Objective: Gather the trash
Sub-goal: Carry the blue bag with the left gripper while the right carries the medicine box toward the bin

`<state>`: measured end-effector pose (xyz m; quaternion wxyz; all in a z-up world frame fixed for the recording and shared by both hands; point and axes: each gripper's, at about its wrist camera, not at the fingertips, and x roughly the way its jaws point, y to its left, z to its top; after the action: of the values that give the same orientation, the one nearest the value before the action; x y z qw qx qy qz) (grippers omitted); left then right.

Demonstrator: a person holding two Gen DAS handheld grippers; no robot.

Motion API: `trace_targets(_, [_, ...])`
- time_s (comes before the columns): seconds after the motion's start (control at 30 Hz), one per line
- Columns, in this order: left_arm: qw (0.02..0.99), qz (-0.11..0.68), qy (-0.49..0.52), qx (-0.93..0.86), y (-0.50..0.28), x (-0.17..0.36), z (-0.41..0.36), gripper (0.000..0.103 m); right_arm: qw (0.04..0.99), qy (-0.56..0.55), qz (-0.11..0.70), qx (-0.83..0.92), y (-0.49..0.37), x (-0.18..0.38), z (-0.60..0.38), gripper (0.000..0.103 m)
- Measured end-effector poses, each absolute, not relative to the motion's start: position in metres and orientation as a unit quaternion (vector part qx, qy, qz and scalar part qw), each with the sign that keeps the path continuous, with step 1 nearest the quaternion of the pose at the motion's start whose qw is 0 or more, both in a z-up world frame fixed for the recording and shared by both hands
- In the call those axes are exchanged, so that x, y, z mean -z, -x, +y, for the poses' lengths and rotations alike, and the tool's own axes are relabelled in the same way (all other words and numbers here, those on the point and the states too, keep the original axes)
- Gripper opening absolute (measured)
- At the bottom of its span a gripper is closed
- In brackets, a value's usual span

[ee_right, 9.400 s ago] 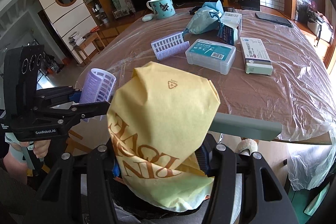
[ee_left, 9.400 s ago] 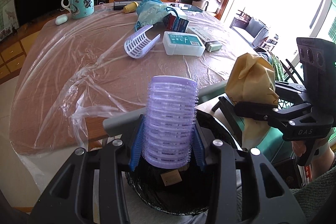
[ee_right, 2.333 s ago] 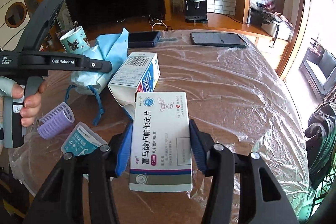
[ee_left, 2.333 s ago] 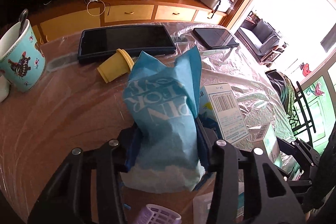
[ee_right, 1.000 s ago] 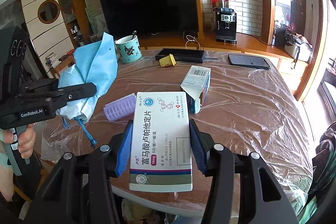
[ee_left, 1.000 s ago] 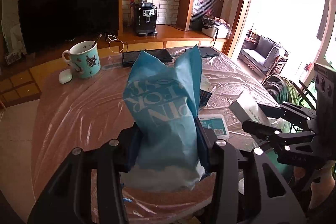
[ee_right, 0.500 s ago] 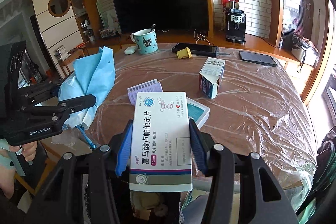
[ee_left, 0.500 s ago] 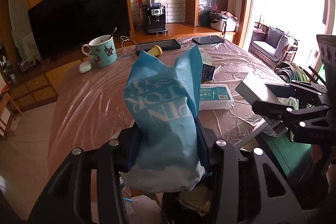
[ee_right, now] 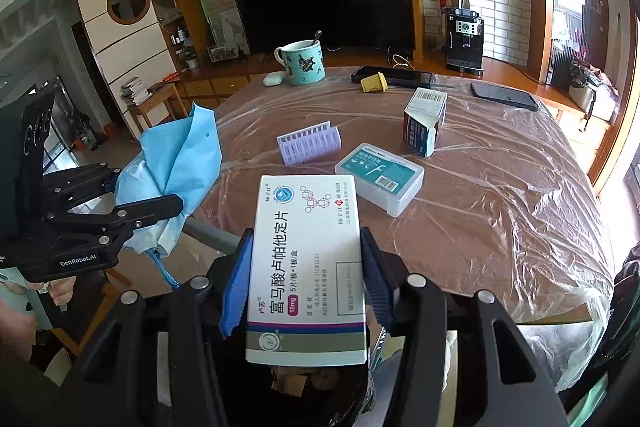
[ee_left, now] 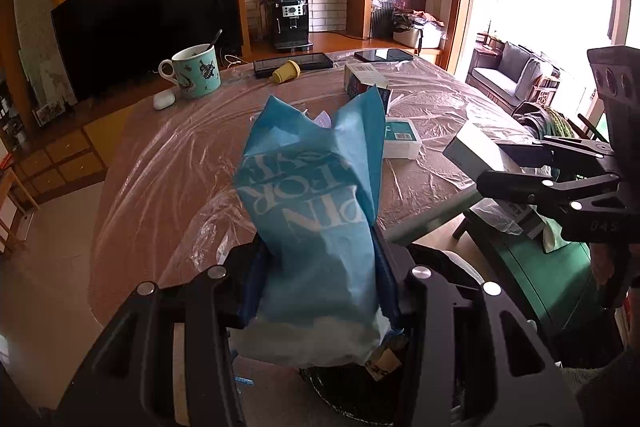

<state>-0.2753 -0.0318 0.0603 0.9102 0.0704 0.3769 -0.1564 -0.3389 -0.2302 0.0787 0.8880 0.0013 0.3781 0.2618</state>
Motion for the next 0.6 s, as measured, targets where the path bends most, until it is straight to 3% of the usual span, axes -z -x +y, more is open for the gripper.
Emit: trace_targets(0.6, [0.884,0.406,-0.103,0.209,0.313,-0.039,-0.047,0.047,0.866,-0.003,0.414,-0.279,0.37,-0.055,-0.232,0.05])
